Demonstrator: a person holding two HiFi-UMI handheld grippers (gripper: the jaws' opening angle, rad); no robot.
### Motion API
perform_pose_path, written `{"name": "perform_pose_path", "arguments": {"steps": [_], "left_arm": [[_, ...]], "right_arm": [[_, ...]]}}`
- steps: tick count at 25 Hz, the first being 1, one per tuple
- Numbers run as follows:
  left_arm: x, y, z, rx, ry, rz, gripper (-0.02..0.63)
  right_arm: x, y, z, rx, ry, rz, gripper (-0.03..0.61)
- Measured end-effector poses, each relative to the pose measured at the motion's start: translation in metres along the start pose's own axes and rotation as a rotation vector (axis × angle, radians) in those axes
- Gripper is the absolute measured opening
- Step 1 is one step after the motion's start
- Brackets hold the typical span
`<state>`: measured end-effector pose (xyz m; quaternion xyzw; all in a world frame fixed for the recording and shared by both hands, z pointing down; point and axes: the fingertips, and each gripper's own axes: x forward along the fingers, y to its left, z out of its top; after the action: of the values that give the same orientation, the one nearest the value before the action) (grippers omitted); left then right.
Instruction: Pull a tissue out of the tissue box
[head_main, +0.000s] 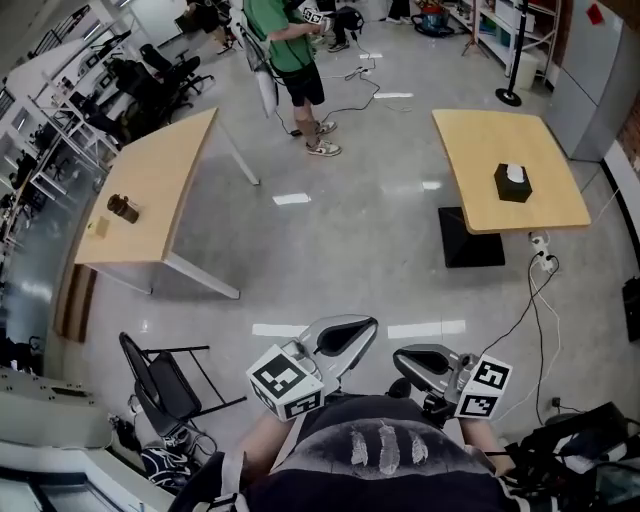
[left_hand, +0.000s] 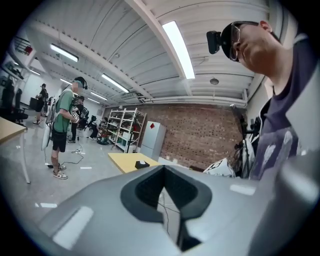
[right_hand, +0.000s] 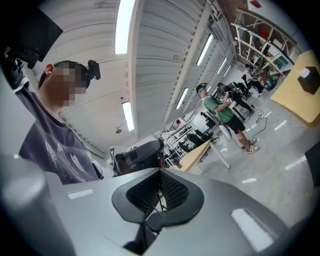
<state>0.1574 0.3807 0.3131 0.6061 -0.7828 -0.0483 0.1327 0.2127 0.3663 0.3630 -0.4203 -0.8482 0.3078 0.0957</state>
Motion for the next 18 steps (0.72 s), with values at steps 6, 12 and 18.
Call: {"name": "perform_pose_path", "arguments": {"steps": [6,12,18], "left_arm": [[0.02,0.013,0.004,-0.016,-0.004,0.062,0.002],[0.04,0.025,0.001,-0.018,-0.003,0.05,0.002],[0.046,0.057,0.005,-0.029,-0.019,0.006,0.003]], "right_arm": [[-0.002,-0.015,0.023,0.058,0.008,0.108,-0.003],[0.0,-0.037,0.037,0.086,-0.017,0.11,-0.003],[0.005,-0.055,0.054,0.172,-0.108,0.057,-0.003]]}}
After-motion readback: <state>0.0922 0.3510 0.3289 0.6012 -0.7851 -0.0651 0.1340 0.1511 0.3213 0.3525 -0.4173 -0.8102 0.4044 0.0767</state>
